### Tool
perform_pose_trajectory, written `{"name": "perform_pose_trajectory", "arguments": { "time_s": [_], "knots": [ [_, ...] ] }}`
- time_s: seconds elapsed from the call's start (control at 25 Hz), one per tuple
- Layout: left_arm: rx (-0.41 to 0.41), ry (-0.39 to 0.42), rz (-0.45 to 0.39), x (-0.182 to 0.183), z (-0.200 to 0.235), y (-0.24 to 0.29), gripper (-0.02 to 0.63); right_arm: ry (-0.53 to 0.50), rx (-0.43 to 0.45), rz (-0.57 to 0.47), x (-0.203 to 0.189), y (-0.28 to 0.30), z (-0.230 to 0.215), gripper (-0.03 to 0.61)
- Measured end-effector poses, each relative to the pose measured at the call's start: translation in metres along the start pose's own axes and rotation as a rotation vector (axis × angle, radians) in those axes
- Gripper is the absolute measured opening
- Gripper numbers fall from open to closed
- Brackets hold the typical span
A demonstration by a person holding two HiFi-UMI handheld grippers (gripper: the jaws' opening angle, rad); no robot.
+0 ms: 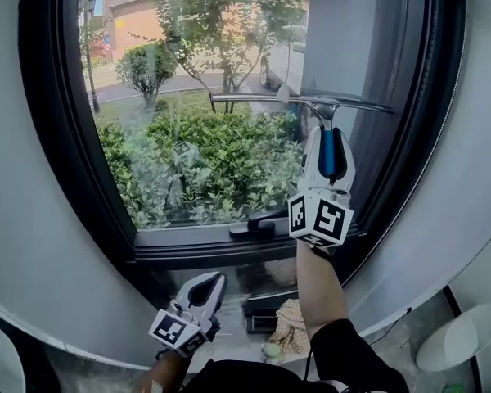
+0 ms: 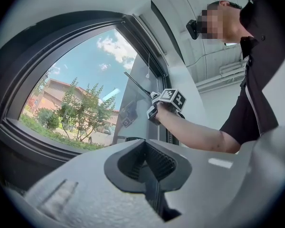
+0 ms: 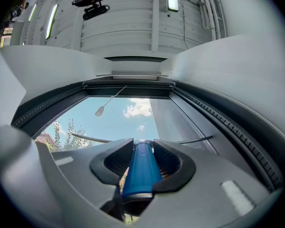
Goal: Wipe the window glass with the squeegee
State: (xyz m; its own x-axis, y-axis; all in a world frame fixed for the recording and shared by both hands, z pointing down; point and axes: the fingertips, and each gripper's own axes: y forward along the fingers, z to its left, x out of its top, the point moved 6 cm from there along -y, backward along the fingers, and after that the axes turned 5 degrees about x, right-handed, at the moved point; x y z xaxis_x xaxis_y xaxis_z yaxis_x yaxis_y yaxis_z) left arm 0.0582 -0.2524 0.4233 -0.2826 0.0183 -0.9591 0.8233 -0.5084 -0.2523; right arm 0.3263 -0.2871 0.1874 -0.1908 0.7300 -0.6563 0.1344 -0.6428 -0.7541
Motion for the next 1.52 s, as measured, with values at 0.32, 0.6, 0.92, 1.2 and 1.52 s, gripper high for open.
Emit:
{"name": "perform_pose_trajectory", "arguments": {
  "time_s": [0.32,0.6,0.92,1.2,1.52],
  "knots": [
    [-0.024,0.008,-0.010,-0.003,-0.009,-0.004,0.000,-0.020,0.015,0.030,-0.006,-0.012,-0.002,0.133],
    [-0.007,0.010,-0.013,-0.003,-0.008,-0.005,0.000,-0.025,0.024,0.049,-0.012,-0.020,-0.002,0.133],
    [0.009,-0.005,-0.001,-0.008,-0.007,-0.009,-0.001,-0.025,0.018,0.077,-0.019,-0.031,0.000,0.133],
    [0.014,-0.006,-0.007,-0.006,-0.010,-0.010,0.000,-0.020,0.014,0.108,-0.025,-0.043,-0.001,0.133],
    [0.021,-0.011,-0.004,-0.008,-0.011,-0.012,0.000,-0.023,0.027,0.131,-0.031,-0.051,-0.001,0.133]
  ]
}}
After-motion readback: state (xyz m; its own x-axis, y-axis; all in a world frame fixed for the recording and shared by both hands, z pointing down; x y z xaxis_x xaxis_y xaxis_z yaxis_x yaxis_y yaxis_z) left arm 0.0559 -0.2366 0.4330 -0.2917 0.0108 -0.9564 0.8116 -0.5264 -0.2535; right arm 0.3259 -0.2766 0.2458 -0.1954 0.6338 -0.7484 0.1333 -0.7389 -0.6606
